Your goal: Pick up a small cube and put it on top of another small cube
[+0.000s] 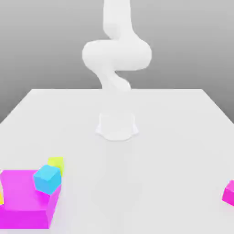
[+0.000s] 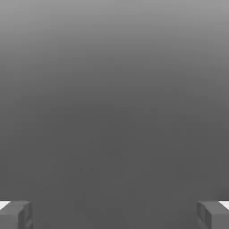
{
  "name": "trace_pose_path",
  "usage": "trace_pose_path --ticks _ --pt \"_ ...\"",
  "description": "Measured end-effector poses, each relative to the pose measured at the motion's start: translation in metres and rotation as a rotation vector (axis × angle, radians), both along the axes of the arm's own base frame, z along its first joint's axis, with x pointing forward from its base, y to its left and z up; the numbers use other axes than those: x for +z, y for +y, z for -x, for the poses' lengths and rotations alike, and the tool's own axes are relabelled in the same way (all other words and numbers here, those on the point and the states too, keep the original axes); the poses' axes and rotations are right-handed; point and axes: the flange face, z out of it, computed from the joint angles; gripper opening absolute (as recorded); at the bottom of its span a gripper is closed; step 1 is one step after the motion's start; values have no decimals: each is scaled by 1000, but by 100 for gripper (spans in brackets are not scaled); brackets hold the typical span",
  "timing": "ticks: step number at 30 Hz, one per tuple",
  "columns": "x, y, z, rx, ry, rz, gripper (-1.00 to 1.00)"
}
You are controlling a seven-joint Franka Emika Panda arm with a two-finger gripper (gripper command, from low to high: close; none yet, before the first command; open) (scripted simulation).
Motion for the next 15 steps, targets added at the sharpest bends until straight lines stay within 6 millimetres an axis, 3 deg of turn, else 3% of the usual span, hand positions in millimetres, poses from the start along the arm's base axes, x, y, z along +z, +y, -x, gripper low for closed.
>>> trace_pose_path --ticks 4,8,12,15 --pt "-99 -55 -30 1 139 15 0" --pt "-199 -100 -31 10 278 26 0" --pt "-300 -136 -5 26 426 32 0" --pt "-377 -158 35 43 550 32 0"
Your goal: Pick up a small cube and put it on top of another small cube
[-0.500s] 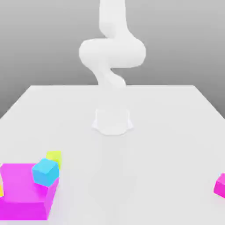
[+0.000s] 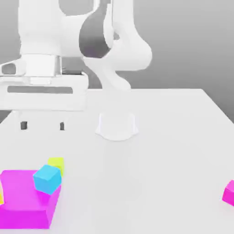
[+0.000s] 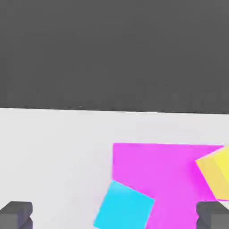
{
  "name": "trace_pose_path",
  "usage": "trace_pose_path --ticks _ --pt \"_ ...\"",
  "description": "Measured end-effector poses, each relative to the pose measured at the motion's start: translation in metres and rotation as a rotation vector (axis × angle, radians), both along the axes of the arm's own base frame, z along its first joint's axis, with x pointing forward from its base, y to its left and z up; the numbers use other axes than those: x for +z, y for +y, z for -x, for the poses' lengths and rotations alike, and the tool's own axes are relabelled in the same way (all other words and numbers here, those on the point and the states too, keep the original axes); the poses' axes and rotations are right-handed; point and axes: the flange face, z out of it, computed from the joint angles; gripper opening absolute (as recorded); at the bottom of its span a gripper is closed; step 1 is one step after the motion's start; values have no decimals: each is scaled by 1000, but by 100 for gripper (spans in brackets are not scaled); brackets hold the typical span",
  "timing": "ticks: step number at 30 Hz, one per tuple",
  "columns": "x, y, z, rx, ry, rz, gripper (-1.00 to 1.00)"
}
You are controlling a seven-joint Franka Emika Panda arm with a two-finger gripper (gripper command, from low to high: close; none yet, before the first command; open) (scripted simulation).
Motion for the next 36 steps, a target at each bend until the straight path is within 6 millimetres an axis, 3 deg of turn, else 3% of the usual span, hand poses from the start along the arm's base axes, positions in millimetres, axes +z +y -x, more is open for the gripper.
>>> trace_pose_path --ticks 3,4,7,13,21,22,29,36 --pt "-74 -15 58 20 135 -10 0" --pt "-85 -18 68 18 154 -11 0" --pt "-101 -25 76 17 168 -8 0" --pt "-121 -26 73 30 167 0 0" --pt "-155 -20 77 26 174 -9 0" --pt "-159 -18 78 25 176 -12 -100" --pt "-159 -18 78 25 177 -14 -100" --pt "-132 -26 74 29 169 -2 -100"
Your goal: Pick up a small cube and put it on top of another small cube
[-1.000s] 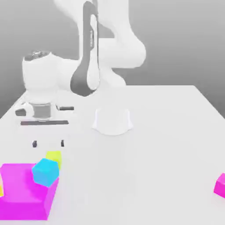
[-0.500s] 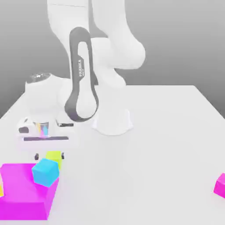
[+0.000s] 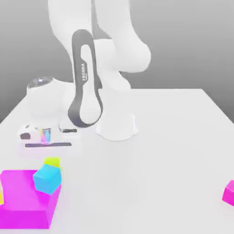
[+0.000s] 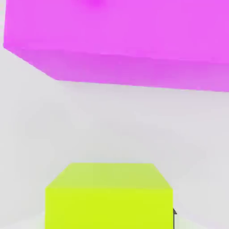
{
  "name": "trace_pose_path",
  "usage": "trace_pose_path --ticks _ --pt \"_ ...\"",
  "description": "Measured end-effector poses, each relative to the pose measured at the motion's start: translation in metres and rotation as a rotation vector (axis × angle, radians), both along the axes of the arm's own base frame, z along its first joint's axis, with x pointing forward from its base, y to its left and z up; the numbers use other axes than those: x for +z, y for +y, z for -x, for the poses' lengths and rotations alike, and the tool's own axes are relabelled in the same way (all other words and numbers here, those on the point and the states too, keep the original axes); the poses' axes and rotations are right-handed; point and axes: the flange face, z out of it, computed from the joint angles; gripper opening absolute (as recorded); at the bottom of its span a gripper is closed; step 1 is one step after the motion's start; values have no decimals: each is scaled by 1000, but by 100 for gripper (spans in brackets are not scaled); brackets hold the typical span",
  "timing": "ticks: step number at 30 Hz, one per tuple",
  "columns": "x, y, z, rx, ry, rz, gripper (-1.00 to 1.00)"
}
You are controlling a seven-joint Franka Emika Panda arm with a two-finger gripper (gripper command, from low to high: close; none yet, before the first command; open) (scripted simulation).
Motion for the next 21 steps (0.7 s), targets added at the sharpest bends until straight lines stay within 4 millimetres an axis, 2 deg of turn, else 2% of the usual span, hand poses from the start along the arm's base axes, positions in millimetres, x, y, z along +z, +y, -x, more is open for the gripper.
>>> trace_pose_path --ticks 12,13,14,17,19,21 --pt "38 8 4 -3 5 -11 -100" --pt "43 13 -7 28 -9 -4 -100" --pt "47 9 -14 10 -18 2 -100" --pt "60 -15 -36 -58 -45 21 -100" --pt "71 -29 -58 -74 -66 29 -100" --pt "83 -34 -85 -65 -90 31 -100"
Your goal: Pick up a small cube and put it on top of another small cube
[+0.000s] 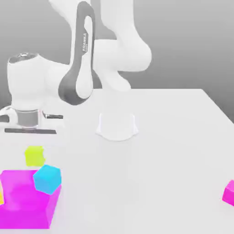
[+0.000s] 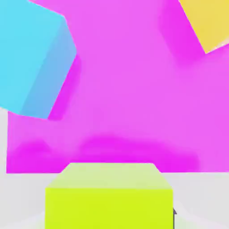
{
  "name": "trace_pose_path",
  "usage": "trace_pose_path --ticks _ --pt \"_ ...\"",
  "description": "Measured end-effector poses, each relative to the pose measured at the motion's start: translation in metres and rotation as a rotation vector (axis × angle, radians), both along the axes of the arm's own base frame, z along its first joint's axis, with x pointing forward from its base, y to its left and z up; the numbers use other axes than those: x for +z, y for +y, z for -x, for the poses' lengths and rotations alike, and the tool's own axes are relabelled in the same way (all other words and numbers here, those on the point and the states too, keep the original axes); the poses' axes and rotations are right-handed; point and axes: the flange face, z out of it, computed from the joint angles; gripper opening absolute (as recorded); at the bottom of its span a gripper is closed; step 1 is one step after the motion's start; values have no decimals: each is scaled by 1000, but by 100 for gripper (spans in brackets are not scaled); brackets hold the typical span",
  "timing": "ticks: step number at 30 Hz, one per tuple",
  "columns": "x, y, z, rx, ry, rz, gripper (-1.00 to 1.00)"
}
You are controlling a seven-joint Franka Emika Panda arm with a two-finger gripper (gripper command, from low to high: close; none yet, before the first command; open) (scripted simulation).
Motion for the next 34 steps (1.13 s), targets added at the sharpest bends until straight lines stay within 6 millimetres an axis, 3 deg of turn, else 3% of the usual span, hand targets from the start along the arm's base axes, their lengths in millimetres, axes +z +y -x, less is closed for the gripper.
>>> trace_pose_path --ticks 1,2,7,11,15,18,22,25,26,31,32,34 --pt "6 2 -16 18 -11 1 -100" --pt "11 18 -39 75 -18 1 -100" --pt "33 131 -139 396 -41 -16 -100" --pt "32 234 -162 628 -15 -22 -100" --pt "26 333 -155 848 17 -19 -100" --pt "22 408 -135 1018 42 -13 -100" --pt "13 507 -87 1264 80 6 -100" --pt "-30 576 -45 1443 108 28 -100" --pt "-46 585 -38 1467 111 31 100" --pt "-46 585 -38 1467 111 31 100" --pt "-55 589 -35 1479 112 33 100" --pt "-42 593 -33 1488 113 34 100"
